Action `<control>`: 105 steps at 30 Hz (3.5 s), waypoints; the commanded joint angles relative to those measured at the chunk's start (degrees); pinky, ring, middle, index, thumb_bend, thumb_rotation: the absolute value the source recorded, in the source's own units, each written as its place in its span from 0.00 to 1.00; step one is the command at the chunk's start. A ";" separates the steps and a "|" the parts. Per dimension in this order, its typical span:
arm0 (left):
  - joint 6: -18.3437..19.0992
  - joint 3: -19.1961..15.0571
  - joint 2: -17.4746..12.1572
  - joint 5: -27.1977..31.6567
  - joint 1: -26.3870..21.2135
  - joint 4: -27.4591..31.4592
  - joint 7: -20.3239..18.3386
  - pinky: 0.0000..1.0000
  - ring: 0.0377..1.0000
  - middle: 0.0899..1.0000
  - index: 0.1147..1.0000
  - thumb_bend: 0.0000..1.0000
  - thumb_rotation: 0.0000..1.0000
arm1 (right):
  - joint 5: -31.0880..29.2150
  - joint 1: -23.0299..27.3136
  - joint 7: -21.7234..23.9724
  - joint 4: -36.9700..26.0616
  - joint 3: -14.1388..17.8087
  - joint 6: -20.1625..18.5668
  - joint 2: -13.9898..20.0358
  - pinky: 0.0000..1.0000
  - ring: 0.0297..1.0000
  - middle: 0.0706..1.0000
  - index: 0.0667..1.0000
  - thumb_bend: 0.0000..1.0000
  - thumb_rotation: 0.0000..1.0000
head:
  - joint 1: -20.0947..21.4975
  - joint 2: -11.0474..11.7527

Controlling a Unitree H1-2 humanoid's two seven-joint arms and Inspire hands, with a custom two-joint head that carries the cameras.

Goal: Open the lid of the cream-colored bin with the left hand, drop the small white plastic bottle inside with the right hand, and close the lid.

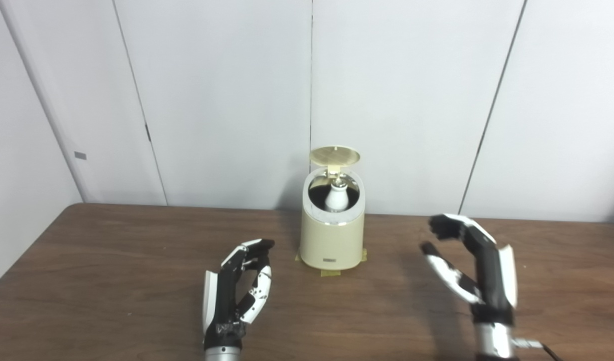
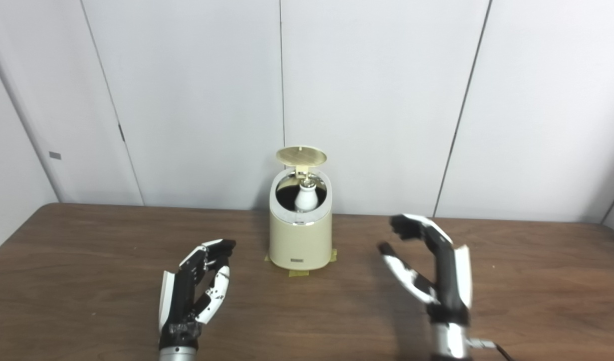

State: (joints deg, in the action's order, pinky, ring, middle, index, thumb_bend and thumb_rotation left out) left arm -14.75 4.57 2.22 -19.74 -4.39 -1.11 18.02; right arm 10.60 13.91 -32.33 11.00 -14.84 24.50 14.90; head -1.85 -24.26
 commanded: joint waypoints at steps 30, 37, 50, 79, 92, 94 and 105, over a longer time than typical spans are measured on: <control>-3.42 -0.81 -2.40 -0.56 1.93 -4.18 -0.70 0.63 0.69 0.68 0.64 0.11 0.41 | 1.11 -2.58 15.37 3.42 12.41 2.13 -8.05 0.55 0.63 0.64 0.65 0.24 0.35 | 0.08 -1.17; -2.09 -1.30 -3.09 -1.09 2.21 -2.50 -1.33 0.64 0.70 0.69 0.65 0.14 0.48 | 0.69 -2.68 15.42 3.26 11.49 2.36 -8.04 0.53 0.62 0.63 0.63 0.27 0.33 | -0.30 -1.72; 10.99 -3.78 -6.33 -10.31 -3.98 15.23 -5.61 0.69 0.76 0.74 0.71 0.41 0.92 | -0.87 -2.19 17.72 3.57 13.12 1.85 -9.77 0.54 0.62 0.63 0.64 0.26 0.28 | -1.00 -2.16; 37.74 8.53 -14.79 -32.61 -37.73 22.93 -38.20 0.99 1.00 0.88 0.83 1.00 1.00 | -1.17 -1.49 19.08 4.21 13.99 -0.78 -12.28 0.56 0.63 0.64 0.65 0.24 0.15 | -1.02 -0.92; 40.86 11.76 -13.88 -36.35 -44.67 13.85 -45.24 1.00 1.00 0.91 0.87 0.97 1.00 | -0.72 -1.42 18.54 4.99 13.96 0.13 -12.83 0.55 0.61 0.63 0.64 0.23 0.08 | -0.66 -0.56; 40.94 12.06 -13.88 -36.68 -45.13 12.77 -45.68 1.00 1.00 0.91 0.86 0.97 1.00 | -0.72 -1.51 18.58 4.88 13.94 0.07 -12.83 0.55 0.62 0.63 0.64 0.24 0.12 | -0.49 -0.62; 41.57 12.97 -13.58 -38.97 -47.82 7.77 -48.96 1.00 1.00 0.93 0.89 0.93 1.00 | -0.82 -1.51 18.22 4.90 14.12 0.08 -12.67 0.55 0.62 0.64 0.65 0.24 0.14 | -0.47 -0.68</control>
State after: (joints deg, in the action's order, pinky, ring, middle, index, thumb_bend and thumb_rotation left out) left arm 26.57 17.77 -11.15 -57.32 -47.90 6.53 -31.57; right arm 8.78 12.73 -13.87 13.03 -0.03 22.53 4.80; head -2.29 -24.87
